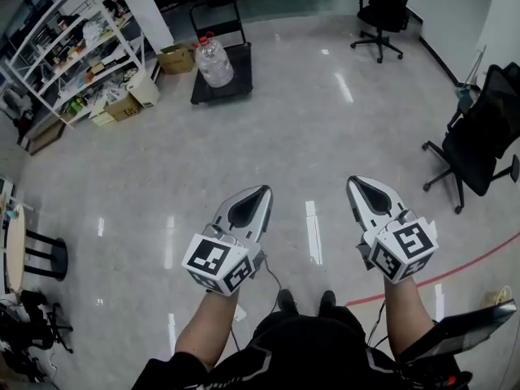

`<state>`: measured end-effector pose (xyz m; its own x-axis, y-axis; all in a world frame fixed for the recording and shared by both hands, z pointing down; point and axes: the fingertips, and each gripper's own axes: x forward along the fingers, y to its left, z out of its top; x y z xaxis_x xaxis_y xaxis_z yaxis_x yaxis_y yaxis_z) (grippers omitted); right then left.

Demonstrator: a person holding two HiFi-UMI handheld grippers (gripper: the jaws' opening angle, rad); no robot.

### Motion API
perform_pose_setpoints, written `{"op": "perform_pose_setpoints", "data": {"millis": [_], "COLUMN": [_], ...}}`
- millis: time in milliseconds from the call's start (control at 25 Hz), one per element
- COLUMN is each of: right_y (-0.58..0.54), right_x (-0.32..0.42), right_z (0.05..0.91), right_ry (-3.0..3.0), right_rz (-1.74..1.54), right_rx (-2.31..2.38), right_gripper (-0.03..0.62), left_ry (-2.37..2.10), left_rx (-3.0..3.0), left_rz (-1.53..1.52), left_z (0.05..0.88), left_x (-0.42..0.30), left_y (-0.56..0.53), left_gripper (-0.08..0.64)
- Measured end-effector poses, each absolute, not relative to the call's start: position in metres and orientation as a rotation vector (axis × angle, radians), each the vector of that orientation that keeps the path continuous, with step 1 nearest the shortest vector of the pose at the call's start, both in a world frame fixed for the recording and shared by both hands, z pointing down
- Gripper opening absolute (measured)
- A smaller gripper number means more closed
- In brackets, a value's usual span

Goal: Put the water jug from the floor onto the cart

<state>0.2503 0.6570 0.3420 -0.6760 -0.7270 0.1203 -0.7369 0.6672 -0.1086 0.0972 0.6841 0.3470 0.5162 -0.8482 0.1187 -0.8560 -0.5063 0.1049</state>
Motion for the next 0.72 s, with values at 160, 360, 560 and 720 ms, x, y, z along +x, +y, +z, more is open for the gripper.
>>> {"op": "perform_pose_setpoints", "data": {"millis": [160, 360, 560, 720], "right_y": [0.675, 0.685, 0.695, 0.7], "right_x": [0.259, 0.287, 0.292, 0.301], "right_z": [0.338, 0.327, 0.32, 0.332], "right_ry": [-2.843, -2.85, -2.85, -2.824], "right_rz": [0.226, 0.19, 0.164, 0.182], "right_rx": [1.186, 1.207, 1.204, 1.224], "right_gripper": [0.003, 0.003, 0.003, 0.002], "left_ry": [-1.487, -1.468, -1.49, -1.472], "left_rx": [2.622, 2.652, 2.667, 2.655], "left_rz": [0.095, 0.126, 0.126, 0.141], "left_z": [0.338, 0.335, 0.323, 0.333], "left_x": [0.114, 0.147, 0.153, 0.161], "left_y": [0.708, 0.725, 0.735, 0.743], "left_gripper": [0.002, 0.002, 0.002, 0.002]}}
